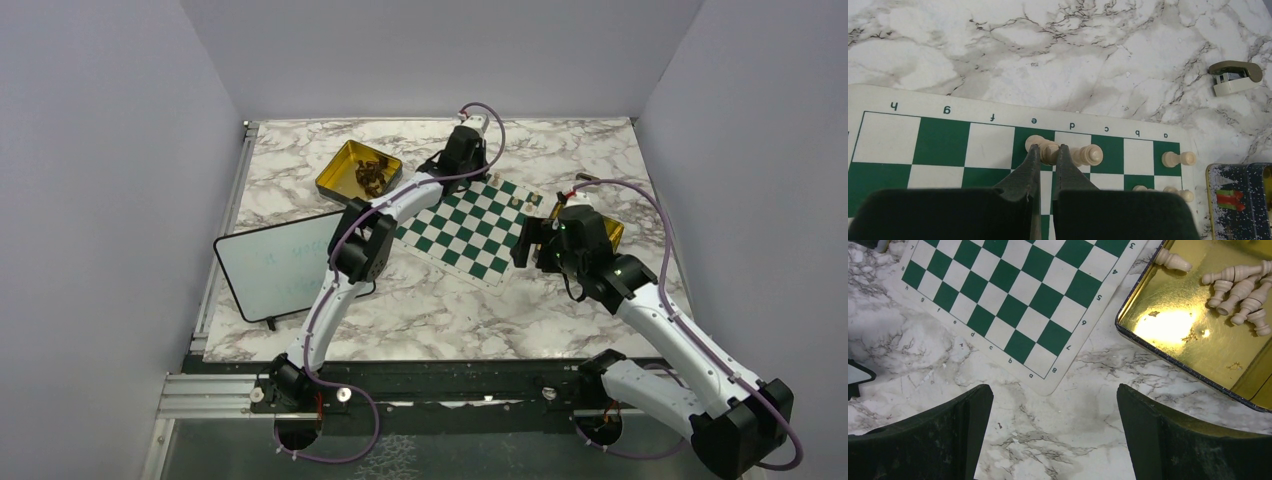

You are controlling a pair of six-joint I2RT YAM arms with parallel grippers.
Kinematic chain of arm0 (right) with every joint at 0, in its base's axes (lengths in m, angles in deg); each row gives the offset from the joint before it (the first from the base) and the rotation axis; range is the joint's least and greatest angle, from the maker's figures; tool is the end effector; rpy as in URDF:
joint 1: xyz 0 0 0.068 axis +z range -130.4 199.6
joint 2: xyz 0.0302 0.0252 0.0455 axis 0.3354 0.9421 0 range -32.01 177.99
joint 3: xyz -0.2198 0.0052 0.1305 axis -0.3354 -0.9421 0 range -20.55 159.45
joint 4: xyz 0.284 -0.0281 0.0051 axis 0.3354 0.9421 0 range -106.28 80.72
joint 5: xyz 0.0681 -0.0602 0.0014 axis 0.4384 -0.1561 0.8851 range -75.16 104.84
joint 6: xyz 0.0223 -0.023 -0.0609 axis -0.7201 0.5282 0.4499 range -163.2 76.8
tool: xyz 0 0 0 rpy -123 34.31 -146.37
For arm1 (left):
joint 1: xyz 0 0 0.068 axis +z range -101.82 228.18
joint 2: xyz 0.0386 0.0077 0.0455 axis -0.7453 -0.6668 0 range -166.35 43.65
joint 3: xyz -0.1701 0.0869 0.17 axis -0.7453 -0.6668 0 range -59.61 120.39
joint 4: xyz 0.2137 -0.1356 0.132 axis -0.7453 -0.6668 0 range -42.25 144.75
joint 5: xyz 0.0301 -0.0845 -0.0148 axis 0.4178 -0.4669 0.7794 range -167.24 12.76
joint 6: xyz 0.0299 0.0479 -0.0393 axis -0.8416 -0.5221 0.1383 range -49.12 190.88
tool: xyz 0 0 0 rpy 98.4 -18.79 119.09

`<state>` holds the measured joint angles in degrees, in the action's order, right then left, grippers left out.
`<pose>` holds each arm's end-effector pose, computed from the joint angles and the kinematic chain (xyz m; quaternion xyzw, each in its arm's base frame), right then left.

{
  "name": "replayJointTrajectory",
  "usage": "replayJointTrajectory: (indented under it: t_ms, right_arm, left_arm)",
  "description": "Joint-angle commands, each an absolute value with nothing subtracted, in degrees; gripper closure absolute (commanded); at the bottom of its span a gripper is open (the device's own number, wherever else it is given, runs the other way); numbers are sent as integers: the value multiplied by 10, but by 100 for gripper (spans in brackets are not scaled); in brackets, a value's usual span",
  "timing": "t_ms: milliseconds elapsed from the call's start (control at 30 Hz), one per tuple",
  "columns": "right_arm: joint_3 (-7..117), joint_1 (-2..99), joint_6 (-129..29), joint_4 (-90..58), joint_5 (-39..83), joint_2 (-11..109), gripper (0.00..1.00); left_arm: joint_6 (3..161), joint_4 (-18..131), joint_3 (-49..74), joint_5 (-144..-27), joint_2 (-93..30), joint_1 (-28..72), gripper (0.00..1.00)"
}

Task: Set up the chess pieces on the board
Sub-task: Place the chess piece on the chessboard.

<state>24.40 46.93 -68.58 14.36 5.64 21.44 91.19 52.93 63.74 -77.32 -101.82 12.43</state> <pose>0.2258 0.1067 0.2493 0.0191 0.9007 0.1251 0.4157 0.4986 -0.3591 0.1542 0.1130 0.8307 -0.2566 0.4809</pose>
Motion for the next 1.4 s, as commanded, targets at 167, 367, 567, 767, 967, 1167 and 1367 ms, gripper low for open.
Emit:
replayJointTrajectory:
  t_ms: [167, 367, 567, 767, 967, 1167, 1367]
  right_arm:
    - [264, 472, -676, 147, 48, 215, 0]
    - [264, 472, -673, 146, 46, 220, 0]
    - [260, 472, -672, 143, 46, 223, 0]
    - [258, 472, -668, 142, 42, 224, 0]
    - [252, 472, -667, 134, 49, 228, 0]
    - [250, 472, -664, 133, 48, 231, 0]
    - [250, 472, -662, 130, 43, 239, 0]
  left_arm:
    - [893, 539, 660, -783, -1033, 122, 100]
    - [896, 539, 668, -790, -1038, 122, 100]
    - [900, 537, 668, -794, -1039, 122, 100]
    - [901, 526, 667, -799, -1034, 122, 100]
    - [904, 519, 669, -797, -1028, 122, 100]
    - [906, 514, 674, -797, -1033, 122, 100]
    - [904, 508, 685, -797, -1044, 122, 100]
